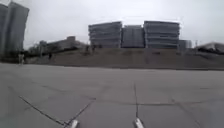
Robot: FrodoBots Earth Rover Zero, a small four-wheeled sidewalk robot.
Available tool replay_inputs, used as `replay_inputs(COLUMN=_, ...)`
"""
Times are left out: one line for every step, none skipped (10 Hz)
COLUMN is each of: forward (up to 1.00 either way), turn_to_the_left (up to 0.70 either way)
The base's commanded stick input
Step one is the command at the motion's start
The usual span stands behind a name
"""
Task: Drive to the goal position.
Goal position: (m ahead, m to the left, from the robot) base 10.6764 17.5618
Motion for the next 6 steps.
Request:
replay_inputs(forward=1.00, turn_to_the_left=0.40)
replay_inputs(forward=1.00, turn_to_the_left=0.40)
replay_inputs(forward=1.00, turn_to_the_left=0.40)
replay_inputs(forward=1.00, turn_to_the_left=0.40)
replay_inputs(forward=1.00, turn_to_the_left=0.40)
replay_inputs(forward=1.00, turn_to_the_left=0.40)
